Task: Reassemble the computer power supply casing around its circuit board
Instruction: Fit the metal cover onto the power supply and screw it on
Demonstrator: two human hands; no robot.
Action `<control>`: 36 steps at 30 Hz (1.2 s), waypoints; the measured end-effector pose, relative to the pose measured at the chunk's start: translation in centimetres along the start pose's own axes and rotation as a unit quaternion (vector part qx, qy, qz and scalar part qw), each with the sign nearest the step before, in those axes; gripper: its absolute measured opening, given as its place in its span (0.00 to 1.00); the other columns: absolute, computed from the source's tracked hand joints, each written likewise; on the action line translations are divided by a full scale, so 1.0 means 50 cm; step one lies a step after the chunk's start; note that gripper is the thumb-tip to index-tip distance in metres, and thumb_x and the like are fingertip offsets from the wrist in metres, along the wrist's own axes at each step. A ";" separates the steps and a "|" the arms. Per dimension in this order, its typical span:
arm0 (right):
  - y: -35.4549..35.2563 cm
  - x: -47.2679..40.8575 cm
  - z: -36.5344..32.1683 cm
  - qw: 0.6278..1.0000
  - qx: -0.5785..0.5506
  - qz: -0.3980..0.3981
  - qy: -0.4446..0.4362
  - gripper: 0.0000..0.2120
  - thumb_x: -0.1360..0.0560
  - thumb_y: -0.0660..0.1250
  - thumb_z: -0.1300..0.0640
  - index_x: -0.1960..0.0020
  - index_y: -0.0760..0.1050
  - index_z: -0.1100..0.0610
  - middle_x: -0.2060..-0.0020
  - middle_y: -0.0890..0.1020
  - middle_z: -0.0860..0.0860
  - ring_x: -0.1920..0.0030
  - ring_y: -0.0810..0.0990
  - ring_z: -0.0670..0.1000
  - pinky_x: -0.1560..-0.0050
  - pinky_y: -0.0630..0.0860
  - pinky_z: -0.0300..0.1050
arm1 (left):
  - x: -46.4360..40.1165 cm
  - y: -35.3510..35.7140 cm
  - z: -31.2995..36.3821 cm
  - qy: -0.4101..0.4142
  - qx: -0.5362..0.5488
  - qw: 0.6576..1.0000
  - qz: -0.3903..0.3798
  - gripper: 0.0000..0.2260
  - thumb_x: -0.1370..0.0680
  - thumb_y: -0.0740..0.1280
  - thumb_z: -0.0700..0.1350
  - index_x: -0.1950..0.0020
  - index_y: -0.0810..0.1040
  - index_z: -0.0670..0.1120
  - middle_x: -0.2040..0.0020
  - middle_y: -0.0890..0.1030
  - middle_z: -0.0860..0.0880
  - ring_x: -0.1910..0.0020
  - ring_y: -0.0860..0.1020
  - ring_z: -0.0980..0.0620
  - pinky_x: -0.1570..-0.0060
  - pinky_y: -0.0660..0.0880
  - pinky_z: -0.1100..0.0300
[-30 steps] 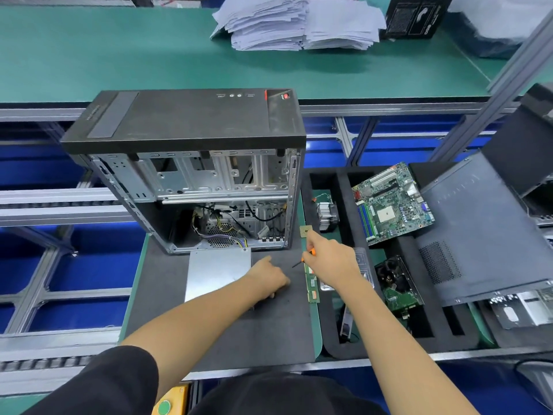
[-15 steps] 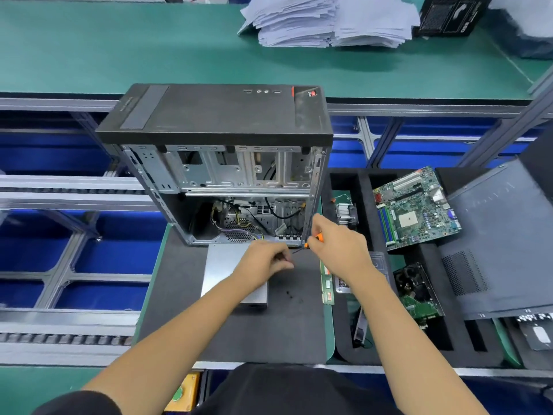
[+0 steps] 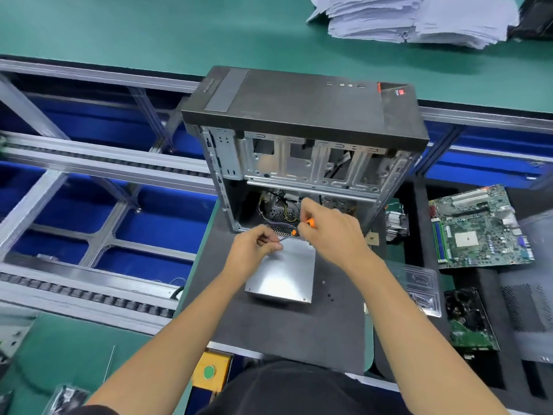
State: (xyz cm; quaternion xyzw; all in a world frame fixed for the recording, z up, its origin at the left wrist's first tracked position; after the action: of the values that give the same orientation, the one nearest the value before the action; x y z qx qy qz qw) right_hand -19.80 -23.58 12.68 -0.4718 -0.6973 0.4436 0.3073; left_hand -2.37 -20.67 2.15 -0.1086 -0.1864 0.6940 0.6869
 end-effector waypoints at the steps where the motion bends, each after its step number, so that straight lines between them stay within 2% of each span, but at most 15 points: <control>1: 0.006 -0.007 -0.009 1.000 0.006 -0.004 -0.005 0.04 0.26 0.59 0.49 0.56 0.63 0.46 0.70 0.76 0.46 0.68 0.74 0.49 0.69 0.61 0.44 | -0.002 -0.008 -0.004 0.003 -0.002 1.000 0.003 0.06 0.28 0.79 0.40 0.56 0.83 0.45 0.60 0.85 0.54 0.62 0.80 0.61 0.58 0.73 0.72; 7: 0.014 -0.035 -0.039 1.000 -0.002 -0.002 -0.009 0.04 0.26 0.58 0.49 0.56 0.63 0.46 0.73 0.75 0.47 0.71 0.72 0.47 0.70 0.60 0.45 | -0.017 -0.040 -0.037 0.001 -0.023 1.000 0.022 0.06 0.27 0.78 0.40 0.56 0.82 0.44 0.60 0.84 0.54 0.59 0.81 0.56 0.55 0.78 0.65; 16: 0.023 -0.057 -0.051 0.999 0.018 -0.029 -0.008 0.03 0.27 0.57 0.49 0.56 0.63 0.47 0.71 0.77 0.47 0.68 0.73 0.49 0.66 0.67 0.47 | -0.041 -0.026 -0.068 -0.009 -0.024 1.000 -0.010 0.06 0.25 0.76 0.38 0.55 0.81 0.46 0.61 0.84 0.53 0.62 0.81 0.62 0.58 0.75 0.71; 20: 0.016 -0.069 -0.046 0.999 0.032 -0.026 -0.006 0.03 0.28 0.56 0.49 0.56 0.63 0.46 0.73 0.77 0.47 0.67 0.74 0.52 0.64 0.70 0.47 | -0.046 -0.028 -0.070 -0.004 -0.006 1.000 -0.020 0.05 0.24 0.75 0.38 0.54 0.81 0.46 0.60 0.85 0.53 0.61 0.84 0.60 0.57 0.75 0.71; 25: 0.020 -0.077 -0.041 0.999 0.028 -0.040 -0.005 0.02 0.26 0.57 0.50 0.55 0.64 0.47 0.73 0.77 0.47 0.68 0.74 0.49 0.65 0.70 0.47 | -0.051 -0.027 -0.072 0.001 0.004 1.000 -0.020 0.03 0.24 0.75 0.39 0.53 0.82 0.43 0.59 0.85 0.51 0.59 0.85 0.56 0.55 0.79 0.66; 28: 0.022 -0.080 -0.040 0.999 0.031 -0.042 -0.009 0.02 0.26 0.57 0.50 0.55 0.64 0.47 0.73 0.77 0.47 0.68 0.74 0.49 0.64 0.71 0.47 | -0.051 -0.028 -0.073 -0.003 0.019 1.000 -0.013 0.04 0.24 0.75 0.38 0.53 0.82 0.45 0.60 0.85 0.50 0.59 0.85 0.55 0.55 0.78 0.67; 32: 0.026 -0.085 -0.038 0.998 0.029 -0.046 -0.012 0.02 0.26 0.57 0.50 0.56 0.64 0.47 0.73 0.76 0.47 0.69 0.74 0.49 0.66 0.69 0.47 | -0.053 -0.020 -0.069 -0.003 0.034 0.999 -0.026 0.07 0.24 0.75 0.38 0.55 0.81 0.49 0.60 0.85 0.49 0.60 0.85 0.56 0.57 0.77 0.70; 36: 0.032 -0.091 -0.042 0.998 0.033 -0.048 -0.024 0.04 0.26 0.59 0.50 0.57 0.63 0.46 0.73 0.74 0.47 0.69 0.72 0.47 0.69 0.63 0.46 | -0.053 -0.023 -0.073 0.000 0.043 0.999 -0.022 0.08 0.24 0.75 0.37 0.55 0.81 0.49 0.60 0.85 0.51 0.60 0.85 0.57 0.57 0.77 0.71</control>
State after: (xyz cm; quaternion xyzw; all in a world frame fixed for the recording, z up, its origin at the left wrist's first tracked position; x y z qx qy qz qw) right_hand -15.73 -26.86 12.08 -0.4170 -0.7113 0.4619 0.3269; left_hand 0.23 -22.94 -0.95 -0.0752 -0.1586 0.6862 0.7059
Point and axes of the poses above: each hand's wrist, its own x-axis away from the middle knuckle, its own y-axis out of the palm, z = x × y, the point moved 8 cm from there along -x, towards the middle knuckle
